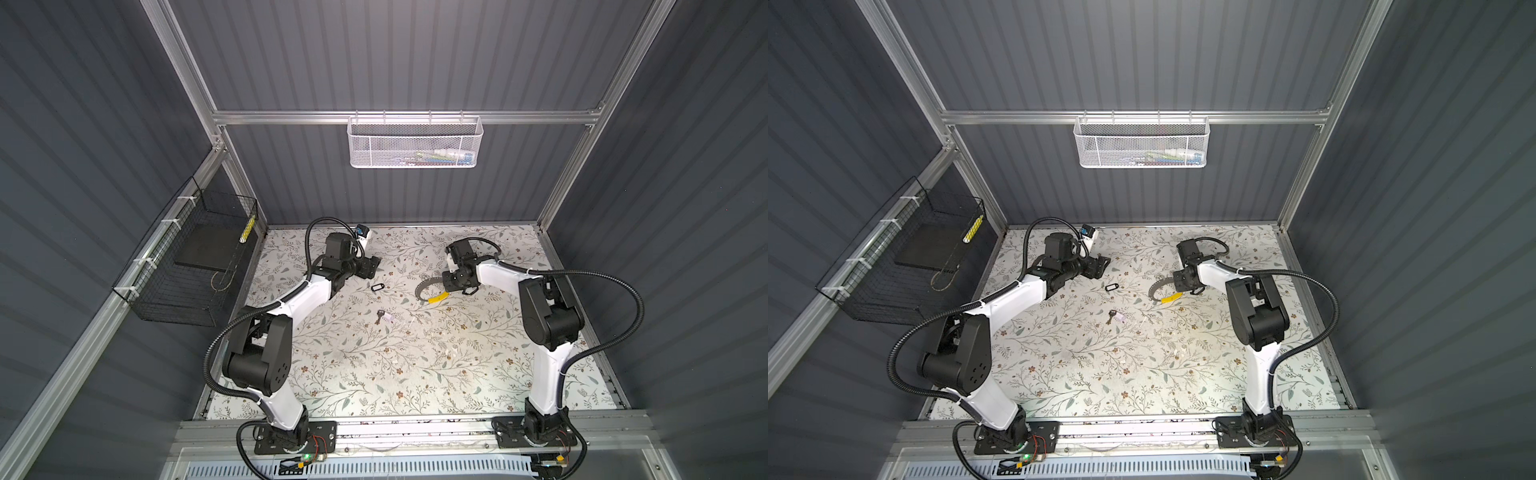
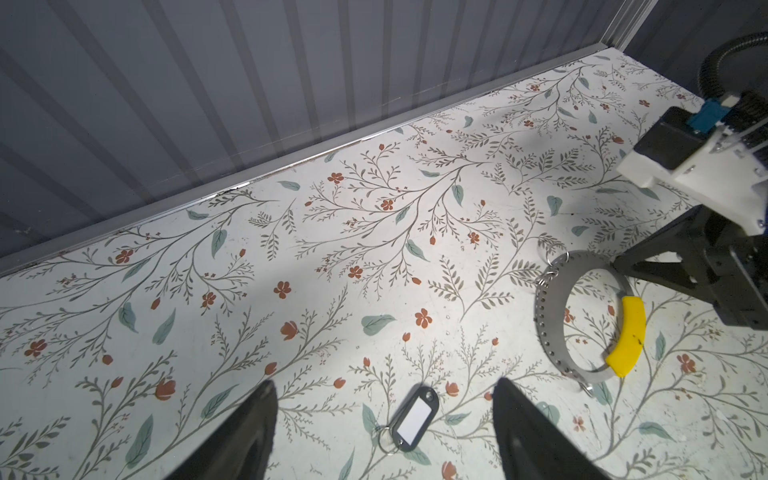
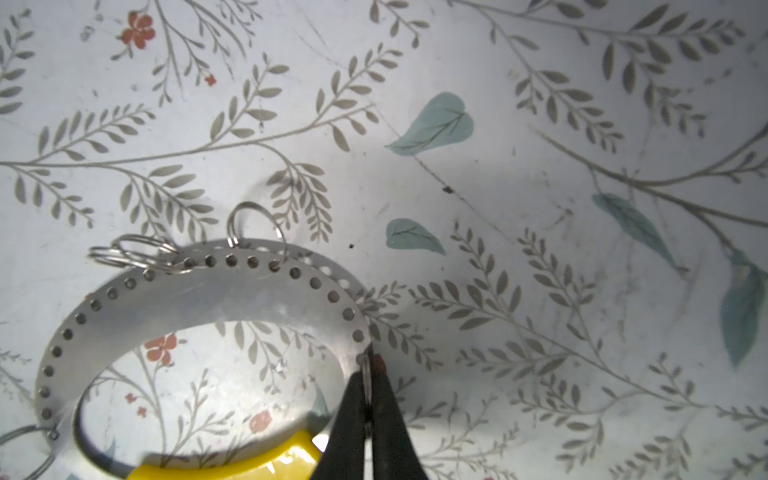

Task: Put the keys on the keyring
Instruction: 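Lower the right gripper and grasp the grey ring's edge near a split ring, then lift the grey ring with the right gripper while the left gripper approaches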

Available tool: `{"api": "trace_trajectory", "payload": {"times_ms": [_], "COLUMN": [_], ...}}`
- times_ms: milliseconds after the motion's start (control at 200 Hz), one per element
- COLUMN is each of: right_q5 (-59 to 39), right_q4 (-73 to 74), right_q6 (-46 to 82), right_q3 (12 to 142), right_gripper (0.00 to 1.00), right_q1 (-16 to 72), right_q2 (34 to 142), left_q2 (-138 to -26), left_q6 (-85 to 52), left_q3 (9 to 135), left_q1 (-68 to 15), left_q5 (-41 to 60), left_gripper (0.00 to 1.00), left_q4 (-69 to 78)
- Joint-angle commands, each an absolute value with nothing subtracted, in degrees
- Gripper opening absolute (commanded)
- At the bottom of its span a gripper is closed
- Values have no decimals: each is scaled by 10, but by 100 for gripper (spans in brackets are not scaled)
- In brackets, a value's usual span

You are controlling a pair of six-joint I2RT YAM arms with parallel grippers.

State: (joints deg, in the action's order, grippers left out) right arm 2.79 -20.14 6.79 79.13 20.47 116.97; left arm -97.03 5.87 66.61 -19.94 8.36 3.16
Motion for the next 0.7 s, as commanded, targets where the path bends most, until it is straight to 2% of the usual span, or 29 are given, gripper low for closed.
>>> {"api": "trace_trajectory", "payload": {"times_ms": [0, 220, 480, 695], "right_q5": [37, 11, 0, -56], "right_q4": [-193, -177, -245, -213], "right_q6": [55, 9, -118, -229], "right_q3": [786, 774, 775, 723], "right_gripper": [5, 0, 0, 0], "right_q1": [210, 234, 260, 259], "right_q2": [1168, 1130, 1074, 993], "left_q2": [-962, -928, -900, -858], "left_q6": [71, 80, 81, 76], "left_q3": [682, 651, 634, 593], "left_q1": [-204, -206, -208, -213], "left_q5": [80, 80, 83, 93], "left_gripper": [81, 81, 81, 80], "left_q4": [21, 61, 80, 120]}}
